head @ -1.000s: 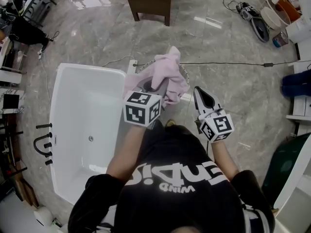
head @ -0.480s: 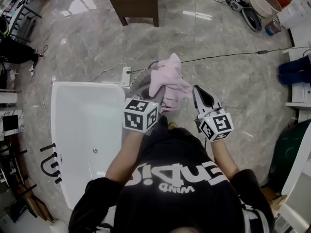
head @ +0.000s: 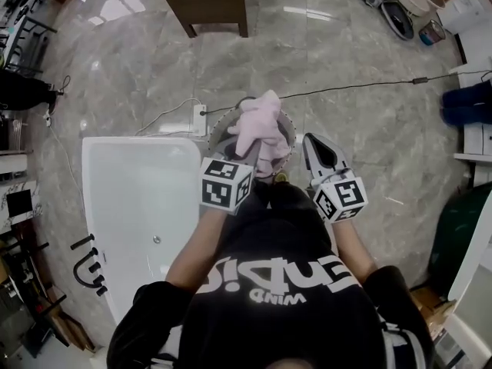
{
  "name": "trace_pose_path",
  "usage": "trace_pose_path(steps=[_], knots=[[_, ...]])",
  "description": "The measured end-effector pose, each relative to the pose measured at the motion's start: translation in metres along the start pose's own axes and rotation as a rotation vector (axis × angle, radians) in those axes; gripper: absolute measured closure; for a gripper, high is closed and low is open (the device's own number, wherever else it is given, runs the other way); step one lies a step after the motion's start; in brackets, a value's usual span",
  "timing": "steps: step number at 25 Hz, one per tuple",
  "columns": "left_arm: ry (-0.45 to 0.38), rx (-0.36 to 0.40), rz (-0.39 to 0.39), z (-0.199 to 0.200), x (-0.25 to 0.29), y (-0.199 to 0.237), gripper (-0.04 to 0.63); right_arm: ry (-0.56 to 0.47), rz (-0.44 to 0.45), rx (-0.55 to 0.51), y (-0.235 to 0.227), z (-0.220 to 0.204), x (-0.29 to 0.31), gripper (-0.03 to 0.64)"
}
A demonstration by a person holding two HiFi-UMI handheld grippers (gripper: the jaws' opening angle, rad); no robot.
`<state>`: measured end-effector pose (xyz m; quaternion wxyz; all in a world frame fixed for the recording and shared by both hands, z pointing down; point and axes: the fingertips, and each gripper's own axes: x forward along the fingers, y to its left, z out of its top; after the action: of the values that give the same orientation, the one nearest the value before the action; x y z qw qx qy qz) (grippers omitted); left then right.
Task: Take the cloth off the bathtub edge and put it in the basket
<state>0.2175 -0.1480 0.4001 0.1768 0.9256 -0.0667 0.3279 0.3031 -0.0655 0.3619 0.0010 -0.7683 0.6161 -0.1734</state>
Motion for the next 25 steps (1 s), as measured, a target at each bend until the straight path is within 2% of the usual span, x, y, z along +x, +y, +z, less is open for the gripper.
trace_pose_path(steps=[7, 16, 25], knots=[[0.011, -0.058, 0.073, -0.011, 0.012, 0.029, 0.514, 0.039, 0.047, 0.003, -0.010, -0.014, 0.029, 0.607], [0.081, -0.123, 0.092, -0.051, 0.062, 0.056, 0.514, 0.107, 0.114, 0.000, -0.015, -0.046, 0.072, 0.607], [0.184, -0.166, 0.095, -0.127, 0.142, 0.107, 0.514, 0.181, 0.109, 0.047, -0.037, -0.137, 0.123, 0.607]])
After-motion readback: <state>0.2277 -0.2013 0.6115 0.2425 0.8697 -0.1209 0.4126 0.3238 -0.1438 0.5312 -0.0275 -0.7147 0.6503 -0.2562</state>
